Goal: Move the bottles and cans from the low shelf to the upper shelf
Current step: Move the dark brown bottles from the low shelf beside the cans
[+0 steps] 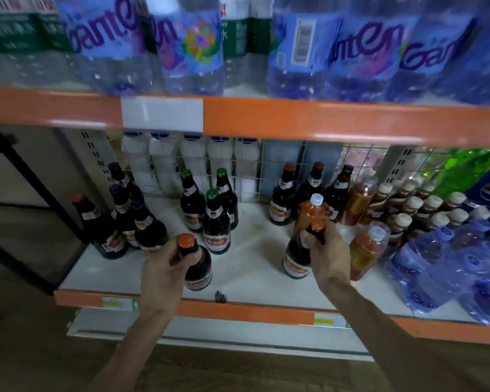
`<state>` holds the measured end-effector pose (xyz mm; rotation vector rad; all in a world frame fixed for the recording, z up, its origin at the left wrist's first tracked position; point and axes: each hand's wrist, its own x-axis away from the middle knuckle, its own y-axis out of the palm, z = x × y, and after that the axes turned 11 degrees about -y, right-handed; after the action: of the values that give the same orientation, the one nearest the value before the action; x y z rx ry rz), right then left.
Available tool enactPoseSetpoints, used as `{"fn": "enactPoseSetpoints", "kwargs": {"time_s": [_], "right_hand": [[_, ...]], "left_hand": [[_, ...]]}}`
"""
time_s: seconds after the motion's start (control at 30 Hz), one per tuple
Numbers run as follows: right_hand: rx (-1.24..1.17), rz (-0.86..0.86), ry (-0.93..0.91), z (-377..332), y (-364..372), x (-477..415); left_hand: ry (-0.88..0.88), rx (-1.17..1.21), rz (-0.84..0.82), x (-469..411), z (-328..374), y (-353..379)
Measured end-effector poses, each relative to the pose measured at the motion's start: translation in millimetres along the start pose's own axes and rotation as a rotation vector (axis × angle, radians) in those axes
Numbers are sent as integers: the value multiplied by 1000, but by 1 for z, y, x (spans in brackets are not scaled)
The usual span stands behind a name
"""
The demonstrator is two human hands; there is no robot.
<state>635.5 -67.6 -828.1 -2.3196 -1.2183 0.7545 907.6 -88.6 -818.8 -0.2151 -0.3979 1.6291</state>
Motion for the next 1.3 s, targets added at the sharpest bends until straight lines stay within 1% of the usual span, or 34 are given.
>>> {"fn": "enactPoseSetpoints", "kwargs": {"time_s": [0.1,0.17,0.27,0.33,0.43,0.53,0.63,0.7,0.77,0.83,0.9,1.03,1.13,1.3], "right_hand": [[-2,-21,26,-43,-46,17],[-18,-74,44,-87,-88,34],[-37,-182,116,-169,-167,62],[-5,-231,175,-229,-223,77],[4,-224,282,-326,-306,93],[-37,-186,383,-412,-376,110],[-43,-172,369,-487,-442,124],[-22,-146,304,-523,-480,142],[-15,-97,225,-552,-515,161],[-16,-44,199,-577,-546,181],[-31,-3,196,-596,-573,199],[33,51,147,-621,-610,221],[43,111,151,-632,-628,224],[37,135,162,-634,-640,199]], "left_hand": [[-34,75,-20,27,50,-23],[-59,35,-60,54,98,-45],[-181,-48,-129,102,180,-88],[-224,-72,-190,137,240,-120],[-276,-123,-308,187,336,-169],[-303,-179,-365,227,420,-209],[-276,-173,-395,264,507,-248],[-221,-169,-407,293,546,-270],[-115,-178,-417,324,576,-289],[-2,-193,-386,353,601,-304],[66,-176,-378,379,624,-313],[113,-155,-389,418,657,-325],[156,-178,-404,435,671,-325],[150,-188,-410,417,687,-307]]}}
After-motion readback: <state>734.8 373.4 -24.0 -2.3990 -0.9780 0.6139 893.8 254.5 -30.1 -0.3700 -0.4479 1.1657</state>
